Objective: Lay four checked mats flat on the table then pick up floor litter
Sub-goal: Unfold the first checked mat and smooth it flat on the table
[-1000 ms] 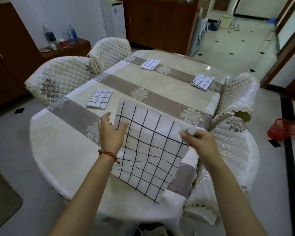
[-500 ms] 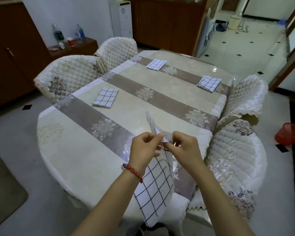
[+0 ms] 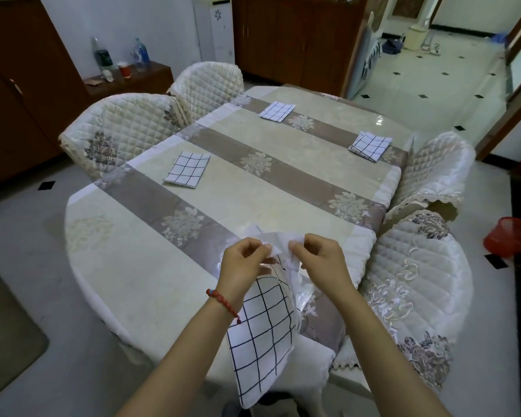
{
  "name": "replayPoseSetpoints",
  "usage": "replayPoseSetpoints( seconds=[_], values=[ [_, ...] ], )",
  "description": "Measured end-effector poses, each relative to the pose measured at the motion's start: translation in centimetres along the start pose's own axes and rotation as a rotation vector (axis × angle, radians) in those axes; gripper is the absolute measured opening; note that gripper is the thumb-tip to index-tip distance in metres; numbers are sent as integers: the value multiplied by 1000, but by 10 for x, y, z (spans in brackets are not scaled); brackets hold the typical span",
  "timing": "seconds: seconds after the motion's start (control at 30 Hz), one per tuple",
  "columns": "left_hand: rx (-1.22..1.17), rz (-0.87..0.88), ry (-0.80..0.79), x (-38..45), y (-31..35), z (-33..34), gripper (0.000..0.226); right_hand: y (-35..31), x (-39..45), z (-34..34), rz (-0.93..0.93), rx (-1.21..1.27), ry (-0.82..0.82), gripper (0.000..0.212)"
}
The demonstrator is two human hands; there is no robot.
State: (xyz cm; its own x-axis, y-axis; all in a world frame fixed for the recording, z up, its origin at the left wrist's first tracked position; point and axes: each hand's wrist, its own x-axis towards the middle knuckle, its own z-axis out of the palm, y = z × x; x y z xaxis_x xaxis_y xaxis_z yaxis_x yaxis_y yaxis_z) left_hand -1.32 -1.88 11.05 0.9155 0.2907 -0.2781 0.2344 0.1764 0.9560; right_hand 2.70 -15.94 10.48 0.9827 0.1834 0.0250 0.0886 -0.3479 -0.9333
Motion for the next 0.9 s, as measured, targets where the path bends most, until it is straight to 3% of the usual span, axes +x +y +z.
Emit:
replayPoseSetpoints(
  seconds=[0.27,0.43,0.73,0.9],
  values=[
    [47,-21,241,68,20,-68,18,-7,78,-28,46,-172,155,29],
    [48,56,342,103,53,-114,20,-32,135,-47,20,-312,195,27],
    [58,223,456,142,124,-165,20,-89,205,-52,-62,-282,236,29],
    [102,317,559,140,157,-178,9,-108,228,-59,-119,-179,303,29]
  ],
)
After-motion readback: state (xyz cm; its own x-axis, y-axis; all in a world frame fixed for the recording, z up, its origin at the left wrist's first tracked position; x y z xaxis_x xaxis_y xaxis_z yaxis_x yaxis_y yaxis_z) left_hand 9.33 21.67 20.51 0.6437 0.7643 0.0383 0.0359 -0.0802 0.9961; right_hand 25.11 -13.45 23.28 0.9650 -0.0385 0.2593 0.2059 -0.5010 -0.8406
